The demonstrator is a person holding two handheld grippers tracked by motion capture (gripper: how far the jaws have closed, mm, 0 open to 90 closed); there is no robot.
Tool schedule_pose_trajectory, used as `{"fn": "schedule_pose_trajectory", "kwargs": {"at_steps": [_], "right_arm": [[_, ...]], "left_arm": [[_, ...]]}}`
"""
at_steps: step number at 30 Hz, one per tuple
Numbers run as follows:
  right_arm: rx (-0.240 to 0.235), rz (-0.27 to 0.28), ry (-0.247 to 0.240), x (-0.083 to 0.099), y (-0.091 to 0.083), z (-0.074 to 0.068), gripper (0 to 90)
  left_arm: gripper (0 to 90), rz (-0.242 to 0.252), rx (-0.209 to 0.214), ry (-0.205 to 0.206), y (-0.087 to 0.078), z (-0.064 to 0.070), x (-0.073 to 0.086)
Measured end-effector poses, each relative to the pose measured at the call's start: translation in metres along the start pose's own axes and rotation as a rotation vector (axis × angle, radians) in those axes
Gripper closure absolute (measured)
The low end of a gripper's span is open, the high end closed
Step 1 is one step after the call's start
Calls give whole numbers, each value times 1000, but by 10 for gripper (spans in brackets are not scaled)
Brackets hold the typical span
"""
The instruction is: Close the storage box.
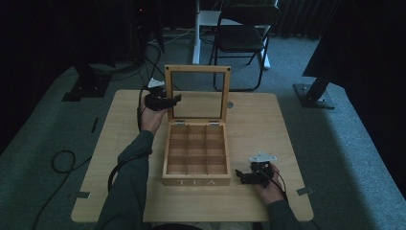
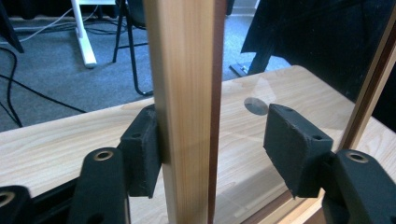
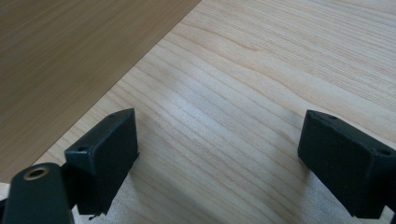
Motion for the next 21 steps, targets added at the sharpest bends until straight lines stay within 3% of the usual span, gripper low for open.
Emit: {"fn": "schedule_pose_trajectory", "kwargs": {"at_steps": [5,10,21], "right_arm": [[0,0,1,0,0,0,117],[0,-1,0,0,0,0,117],[0,0,0,0,0,0,117]], "left_arm": [[427,14,7,-1,-6,3,1],[425,58,41,-42,-15,6,5],[437,60,79,-44,-33,13,10]]}}
Point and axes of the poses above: each handheld gripper's, and its own axes: y roughly forward along the jaws, x roughly out of its underside, z roughly to its right, the point moved 7 cm from there along y, roughly forward along the jaws, and after that the axes turned 3 degrees about -x, right-handed, at the moved point
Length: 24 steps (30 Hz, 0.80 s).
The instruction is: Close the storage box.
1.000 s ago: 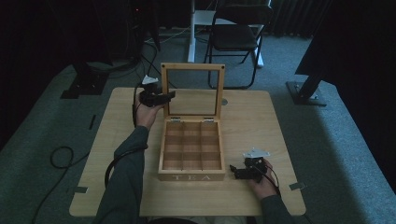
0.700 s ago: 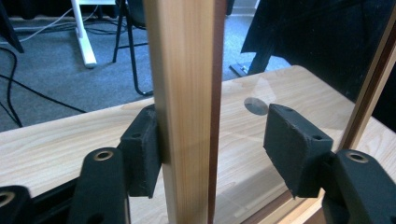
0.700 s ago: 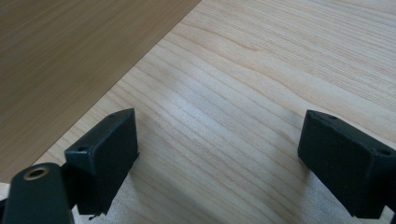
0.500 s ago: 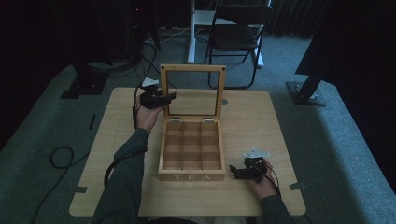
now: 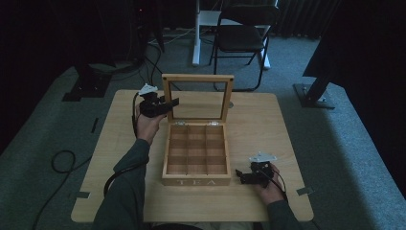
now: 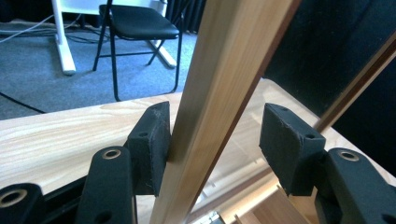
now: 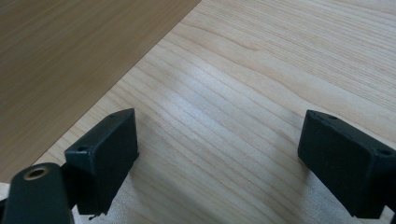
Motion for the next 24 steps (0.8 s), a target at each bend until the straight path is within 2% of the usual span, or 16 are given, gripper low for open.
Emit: {"fn": "schedule_pose_trajectory", "kwargs": {"at_steps": [5,12,17,21,24], "right_arm": [[0,0,0,0,0,0,117],[0,0,0,0,0,0,117],[0,0,0,0,0,0,117],[1,0,1,0,0,0,117],[1,0,2,0,0,0,118]], "left_arm": [[425,3,5,20,-6,5,4],[398,-1,59,31,-17,10,6],[385,1,49,23,-23,15,8],[373,14,58,17,-29,18,6],[366,14,52,26,-32,20,6]]}}
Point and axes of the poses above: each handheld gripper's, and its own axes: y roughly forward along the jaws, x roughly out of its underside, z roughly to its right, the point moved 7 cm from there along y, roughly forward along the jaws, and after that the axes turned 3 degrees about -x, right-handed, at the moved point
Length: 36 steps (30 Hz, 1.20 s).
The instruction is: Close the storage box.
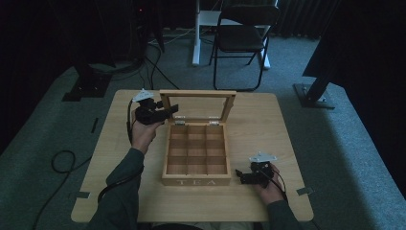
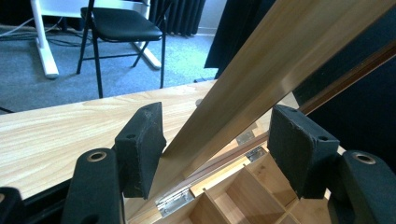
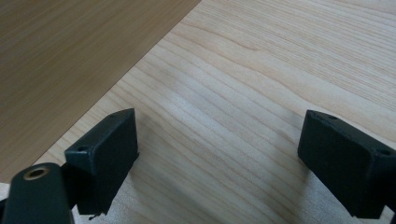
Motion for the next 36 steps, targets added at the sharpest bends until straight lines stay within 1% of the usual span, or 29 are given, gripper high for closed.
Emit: {"fn": "schedule_pose_trajectory", "kwargs": {"at_steps": [3,6,8,10,15,17,18,22,25,28,31,36], "right_arm": [[0,0,0,0,0,0,117],[0,0,0,0,0,0,117],[0,0,0,0,0,0,117],[0,0,0,0,0,0,117],[0,0,0,0,0,0,117],[0,0,0,0,0,0,117],[0,0,0,0,0,0,117],[0,1,-1,0,0,0,117],[0,1,0,0,0,0,117],[0,1,0,0,0,0,118],[0,1,0,0,0,0,117],[0,1,0,0,0,0,117]], "left_arm": [[363,7,-3,10,-5,2,-2],[358,33,-4,0,-13,5,-7],[358,58,-4,-8,-19,7,-12],[359,71,-10,-15,-24,7,-15],[359,92,-27,-11,-34,6,-19],[384,106,-34,-4,-38,6,-21],[390,106,-37,-1,-39,6,-21],[410,102,-50,37,-43,10,-21],[415,112,-52,54,-47,14,-23],[421,102,-82,84,-49,17,-23],[422,96,-92,87,-51,18,-22],[415,93,-89,83,-53,20,-19]]}}
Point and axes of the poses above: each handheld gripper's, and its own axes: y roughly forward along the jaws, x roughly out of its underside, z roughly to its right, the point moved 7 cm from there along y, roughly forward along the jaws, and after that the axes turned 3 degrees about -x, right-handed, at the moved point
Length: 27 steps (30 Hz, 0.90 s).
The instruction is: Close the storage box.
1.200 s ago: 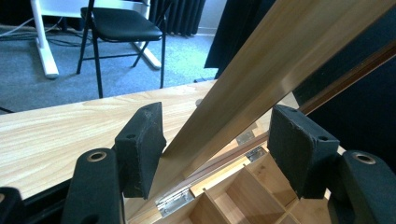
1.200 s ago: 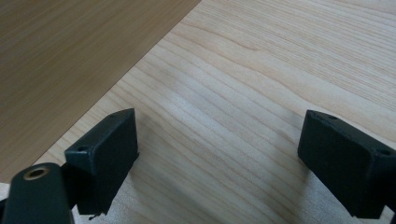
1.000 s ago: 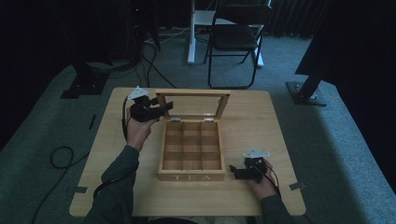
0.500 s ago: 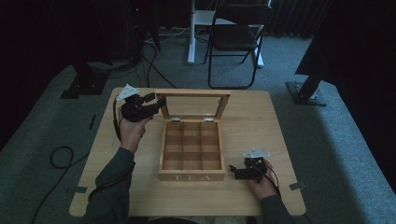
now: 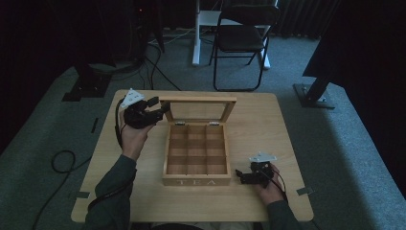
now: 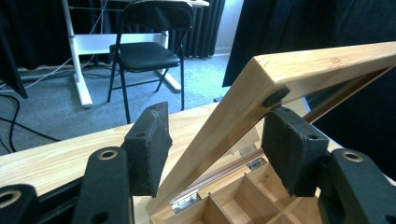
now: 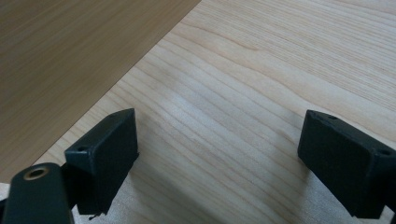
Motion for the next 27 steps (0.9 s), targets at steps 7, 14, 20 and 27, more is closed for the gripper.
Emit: {"fn": "schedule_pose_trajectory", "kwargs": {"at_steps": [7,14,20,27], "right_arm": [[0,0,0,0,0,0,118],[1,0,1,0,0,0,117],[1,-1,2,0,0,0,117],[2,0,3,0,0,0,117]], "left_arm": [[409,-15,-3,12,-5,3,4],[400,-24,0,16,-10,6,9],[394,-29,14,10,-14,8,14],[393,-31,25,0,-19,12,22]]}}
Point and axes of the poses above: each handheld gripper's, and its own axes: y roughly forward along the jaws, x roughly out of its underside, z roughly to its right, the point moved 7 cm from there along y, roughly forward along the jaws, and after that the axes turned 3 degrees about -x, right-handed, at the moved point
